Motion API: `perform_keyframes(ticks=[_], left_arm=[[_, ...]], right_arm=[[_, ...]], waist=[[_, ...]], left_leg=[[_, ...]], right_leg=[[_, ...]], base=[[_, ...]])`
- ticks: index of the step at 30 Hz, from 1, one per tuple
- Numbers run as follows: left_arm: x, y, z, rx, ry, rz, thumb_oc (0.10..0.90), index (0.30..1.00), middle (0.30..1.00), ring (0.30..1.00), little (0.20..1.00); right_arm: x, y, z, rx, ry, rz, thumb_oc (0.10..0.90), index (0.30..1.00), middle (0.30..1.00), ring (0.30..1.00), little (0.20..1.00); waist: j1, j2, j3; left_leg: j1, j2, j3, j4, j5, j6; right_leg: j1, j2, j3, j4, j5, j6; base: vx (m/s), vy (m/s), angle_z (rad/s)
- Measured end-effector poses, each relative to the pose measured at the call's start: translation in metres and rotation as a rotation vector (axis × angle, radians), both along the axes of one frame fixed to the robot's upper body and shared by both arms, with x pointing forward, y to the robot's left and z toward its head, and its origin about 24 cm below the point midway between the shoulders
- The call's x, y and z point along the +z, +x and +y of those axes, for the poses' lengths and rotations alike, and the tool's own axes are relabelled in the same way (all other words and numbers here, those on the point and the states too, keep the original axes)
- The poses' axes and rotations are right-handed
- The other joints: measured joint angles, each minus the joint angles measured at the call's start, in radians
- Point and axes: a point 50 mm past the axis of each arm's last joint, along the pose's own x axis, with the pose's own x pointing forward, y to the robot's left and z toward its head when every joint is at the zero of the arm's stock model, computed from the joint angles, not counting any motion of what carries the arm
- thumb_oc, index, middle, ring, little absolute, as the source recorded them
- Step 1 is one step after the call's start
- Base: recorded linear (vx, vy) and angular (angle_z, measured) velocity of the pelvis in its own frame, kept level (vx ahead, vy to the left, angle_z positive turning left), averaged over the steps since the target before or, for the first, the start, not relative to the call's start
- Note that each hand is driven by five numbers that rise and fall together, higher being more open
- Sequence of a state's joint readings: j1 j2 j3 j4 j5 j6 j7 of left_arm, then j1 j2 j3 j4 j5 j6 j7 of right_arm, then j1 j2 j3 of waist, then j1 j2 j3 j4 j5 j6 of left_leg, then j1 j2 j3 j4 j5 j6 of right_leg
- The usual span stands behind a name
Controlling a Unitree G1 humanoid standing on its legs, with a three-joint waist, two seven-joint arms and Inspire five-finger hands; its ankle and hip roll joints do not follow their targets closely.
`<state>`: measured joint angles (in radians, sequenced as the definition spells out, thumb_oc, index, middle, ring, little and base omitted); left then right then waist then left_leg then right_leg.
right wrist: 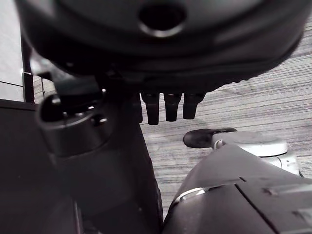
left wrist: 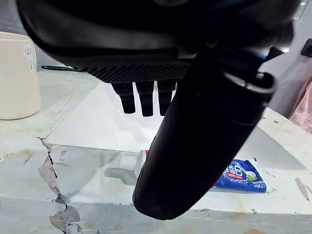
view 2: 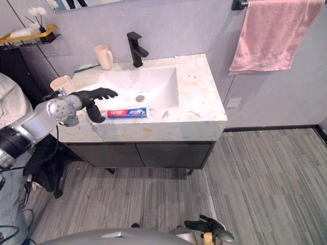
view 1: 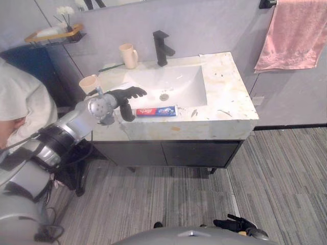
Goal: Organize the bathroom.
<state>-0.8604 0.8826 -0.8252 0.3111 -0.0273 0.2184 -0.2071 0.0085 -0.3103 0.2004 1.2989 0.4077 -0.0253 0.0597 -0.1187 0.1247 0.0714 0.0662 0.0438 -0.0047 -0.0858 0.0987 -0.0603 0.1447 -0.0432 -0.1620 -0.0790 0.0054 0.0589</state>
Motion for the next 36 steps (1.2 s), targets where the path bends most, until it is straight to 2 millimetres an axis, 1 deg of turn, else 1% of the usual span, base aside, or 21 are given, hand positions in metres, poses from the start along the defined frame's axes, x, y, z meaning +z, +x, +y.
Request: perform_keyframes(ticks=[4,13,18,19,20,24,29,31,36], left_arm=[[-0.008,-0.001,-0.005,-0.004,-0.016,0.007,0.8,0.9,0.9,0.9,0.9],[-0.03,-0.008,-0.006,0.012,-0.009,0.017,0.8,0.9,0.9,0.9,0.9],[-0.031,-0.008,-0.006,0.01,0.001,0.013,0.8,0.9,0.9,0.9,0.9],[-0.031,-0.008,-0.006,0.01,0.008,0.009,0.638,0.658,0.658,0.658,0.658],[-0.031,-0.008,-0.006,0.009,0.02,0.001,0.4,0.3,0.3,0.3,0.3],[-0.031,-0.007,-0.007,0.008,0.032,-0.011,0.4,0.3,0.3,0.3,0.3],[-0.029,-0.005,-0.002,0.026,0.09,-0.08,0.4,0.3,0.3,0.3,0.3],[-0.03,-0.005,-0.002,0.03,0.088,-0.086,0.4,0.3,0.3,0.3,0.3],[-0.038,-0.01,0.0,0.039,0.072,-0.117,0.4,0.3,0.3,0.3,0.3]], right_arm=[[0.0,0.0,0.0,0.001,0.0,-0.001,0.8,0.9,0.9,0.9,0.9],[0.0,0.001,0.0,0.002,0.001,-0.008,0.8,0.9,0.9,0.9,0.9],[0.0,0.0,0.0,0.0,0.0,-0.005,0.8,0.9,0.9,0.9,0.9],[0.0,-0.001,0.0,0.0,-0.001,-0.005,0.8,0.9,0.9,0.9,0.9],[0.0,-0.001,0.0,0.0,-0.001,-0.005,0.8,0.9,0.9,0.9,0.9],[0.0,-0.002,0.0,-0.001,-0.002,-0.006,0.8,0.9,0.9,0.9,0.9],[0.0,-0.002,0.0,-0.001,-0.003,-0.009,0.8,0.9,0.9,0.9,0.9],[0.0,-0.002,0.0,-0.001,-0.003,-0.009,0.8,0.9,0.9,0.9,0.9],[0.0,-0.002,0.0,-0.006,-0.009,-0.013,0.8,0.9,0.9,0.9,0.9]], waist=[[0.0,-0.001,0.001],[-0.021,-0.007,0.005],[-0.021,-0.011,0.008],[-0.021,-0.012,0.008],[-0.022,-0.012,0.008],[-0.022,-0.012,0.008],[-0.022,-0.014,0.01],[-0.022,-0.014,0.011],[-0.021,-0.02,0.019]], left_leg=[[0.0,0.0,0.001,0.0,0.0,0.0],[-0.002,0.0,0.002,0.0,0.0,0.0],[-0.003,0.0,0.002,0.0,0.0,0.0],[-0.003,0.0,0.002,0.0,0.0,0.0],[-0.003,0.0,0.002,0.0,0.0,0.0],[-0.003,0.0,0.003,0.0,0.0,0.0],[-0.004,0.0,0.004,0.0,0.0,0.0],[-0.005,0.0,0.004,0.0,0.0,0.0],[-0.005,-0.001,0.004,0.0,0.0,0.0]], right_leg=[[-0.001,0.0,0.001,0.0,0.0,0.0],[-0.005,0.0,0.003,0.0,0.0,0.0],[-0.005,0.0,0.003,0.0,0.0,0.0],[-0.005,0.0,0.003,0.0,0.0,0.0],[-0.005,0.0,0.003,0.0,0.0,0.0],[-0.005,0.0,0.003,0.0,0.0,0.0],[-0.007,0.0,0.004,0.0,0.0,0.0],[-0.008,0.0,0.004,0.0,0.0,0.001],[-0.008,-0.001,0.004,0.0,0.0,0.0]], base=[[0.0,0.0,0.0],[0.0,0.0,0.0],[0.0,0.0,0.0],[0.0,0.0,0.0],[0.0,0.0,0.0],[0.0,0.0,0.0],[0.0,0.0,0.0],[0.0,0.0,0.0],[-0.05,0.022,0.0]])
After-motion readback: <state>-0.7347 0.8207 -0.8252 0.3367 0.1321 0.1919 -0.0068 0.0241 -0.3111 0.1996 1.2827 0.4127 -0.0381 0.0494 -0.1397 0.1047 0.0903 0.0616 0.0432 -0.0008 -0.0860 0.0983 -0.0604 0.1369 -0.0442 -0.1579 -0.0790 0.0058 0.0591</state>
